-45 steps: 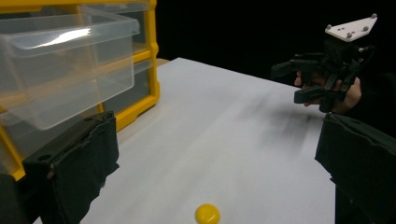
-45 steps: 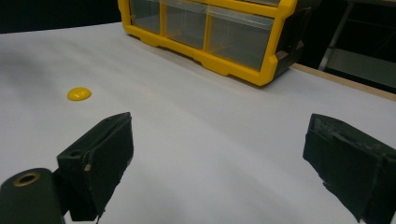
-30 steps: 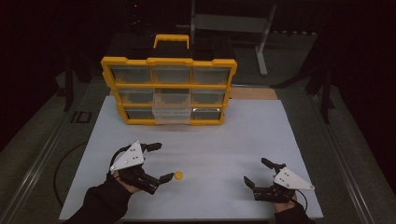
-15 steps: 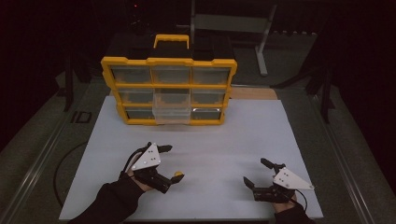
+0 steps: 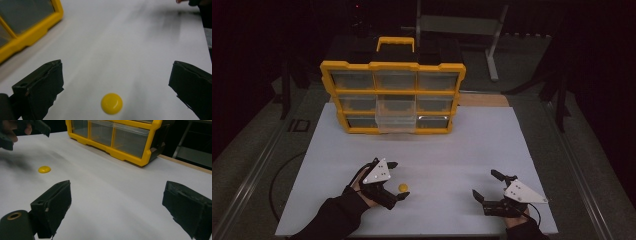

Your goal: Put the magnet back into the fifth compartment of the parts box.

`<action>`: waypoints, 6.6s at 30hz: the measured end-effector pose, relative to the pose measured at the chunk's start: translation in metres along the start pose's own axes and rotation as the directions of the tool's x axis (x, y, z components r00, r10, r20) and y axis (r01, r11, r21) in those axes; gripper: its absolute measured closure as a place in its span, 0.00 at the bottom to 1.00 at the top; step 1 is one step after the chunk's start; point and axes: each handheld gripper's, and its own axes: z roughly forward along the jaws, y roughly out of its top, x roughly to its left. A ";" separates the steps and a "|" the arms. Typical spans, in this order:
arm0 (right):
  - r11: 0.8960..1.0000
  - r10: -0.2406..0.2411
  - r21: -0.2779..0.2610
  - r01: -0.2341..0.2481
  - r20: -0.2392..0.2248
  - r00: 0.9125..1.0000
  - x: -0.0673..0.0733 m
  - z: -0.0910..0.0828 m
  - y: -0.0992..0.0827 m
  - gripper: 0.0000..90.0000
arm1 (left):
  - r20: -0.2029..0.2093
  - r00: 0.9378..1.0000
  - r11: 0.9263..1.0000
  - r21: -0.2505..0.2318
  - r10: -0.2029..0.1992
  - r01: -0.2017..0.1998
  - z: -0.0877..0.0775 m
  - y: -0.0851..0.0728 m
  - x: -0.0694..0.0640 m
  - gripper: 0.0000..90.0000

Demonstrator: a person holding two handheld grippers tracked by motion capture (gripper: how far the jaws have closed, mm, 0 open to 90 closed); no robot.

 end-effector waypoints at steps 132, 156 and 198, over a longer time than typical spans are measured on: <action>1.000 0.004 0.003 -0.004 -0.013 1.000 0.001 0.002 -0.001 0.10 | 0.186 0.977 0.924 0.344 0.106 -0.166 -0.038 0.073 0.012 0.70; 1.000 0.008 -0.001 -0.008 -0.011 1.000 0.001 0.002 0.000 0.10 | 0.160 0.976 0.933 0.303 0.151 -0.194 -0.067 0.121 0.027 0.70; 1.000 0.010 -0.003 -0.011 -0.015 1.000 0.001 0.002 0.000 0.10 | 0.127 0.980 0.963 0.204 0.155 -0.178 -0.106 0.192 0.068 0.70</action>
